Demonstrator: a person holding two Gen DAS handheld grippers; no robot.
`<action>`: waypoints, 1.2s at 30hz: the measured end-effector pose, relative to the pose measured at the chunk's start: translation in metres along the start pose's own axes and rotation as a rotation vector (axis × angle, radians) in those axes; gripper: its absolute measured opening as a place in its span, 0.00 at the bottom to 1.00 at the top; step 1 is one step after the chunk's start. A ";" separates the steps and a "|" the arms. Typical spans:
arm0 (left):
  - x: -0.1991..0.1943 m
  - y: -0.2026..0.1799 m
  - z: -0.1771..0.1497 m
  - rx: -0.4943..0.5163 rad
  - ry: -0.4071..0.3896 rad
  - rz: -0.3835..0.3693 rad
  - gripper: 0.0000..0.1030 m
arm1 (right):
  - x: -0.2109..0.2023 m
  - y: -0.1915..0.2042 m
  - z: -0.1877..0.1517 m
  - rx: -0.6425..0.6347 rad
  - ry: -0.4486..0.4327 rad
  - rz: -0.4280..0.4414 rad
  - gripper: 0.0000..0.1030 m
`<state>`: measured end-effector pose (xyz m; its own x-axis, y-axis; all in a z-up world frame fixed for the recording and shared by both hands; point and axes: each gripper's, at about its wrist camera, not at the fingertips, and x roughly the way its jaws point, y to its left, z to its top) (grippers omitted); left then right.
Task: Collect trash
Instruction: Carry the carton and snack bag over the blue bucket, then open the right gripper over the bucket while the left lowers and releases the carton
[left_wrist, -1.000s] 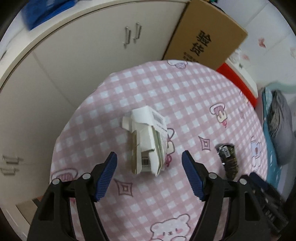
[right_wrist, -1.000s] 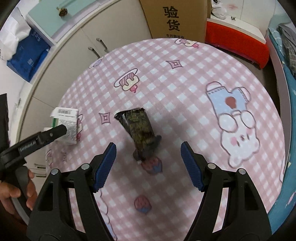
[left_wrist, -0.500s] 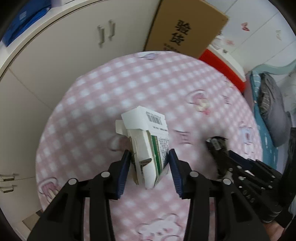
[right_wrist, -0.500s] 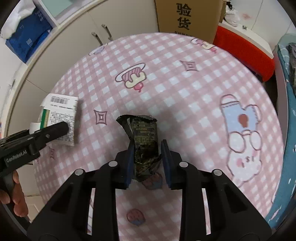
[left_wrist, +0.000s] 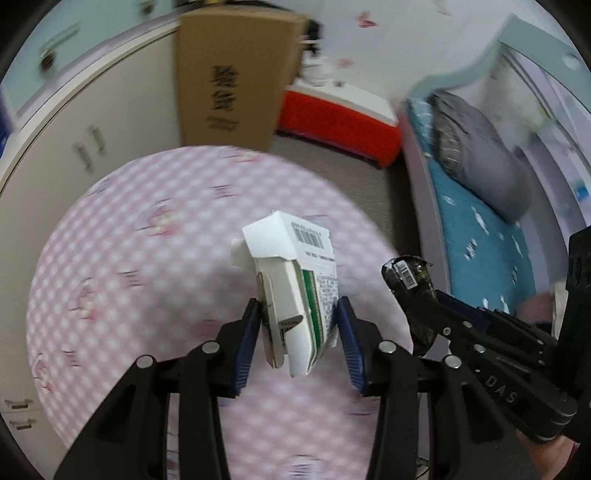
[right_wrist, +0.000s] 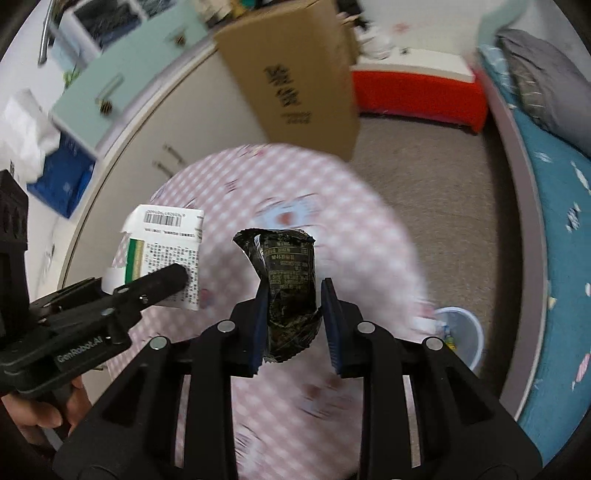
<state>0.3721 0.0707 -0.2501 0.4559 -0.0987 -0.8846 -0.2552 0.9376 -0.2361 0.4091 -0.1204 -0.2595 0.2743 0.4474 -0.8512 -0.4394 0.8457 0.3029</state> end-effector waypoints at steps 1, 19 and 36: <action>0.001 -0.019 -0.002 0.012 0.000 -0.009 0.40 | -0.010 -0.012 -0.001 0.008 -0.010 -0.004 0.26; 0.040 -0.251 -0.066 0.162 0.108 -0.069 0.41 | -0.140 -0.223 -0.063 0.193 -0.129 -0.038 0.26; 0.032 -0.278 -0.063 0.196 0.085 -0.007 0.41 | -0.145 -0.263 -0.066 0.279 -0.148 -0.006 0.63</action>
<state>0.4037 -0.2144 -0.2387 0.3814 -0.1258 -0.9158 -0.0776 0.9828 -0.1673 0.4283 -0.4273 -0.2441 0.4070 0.4620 -0.7880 -0.1909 0.8866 0.4212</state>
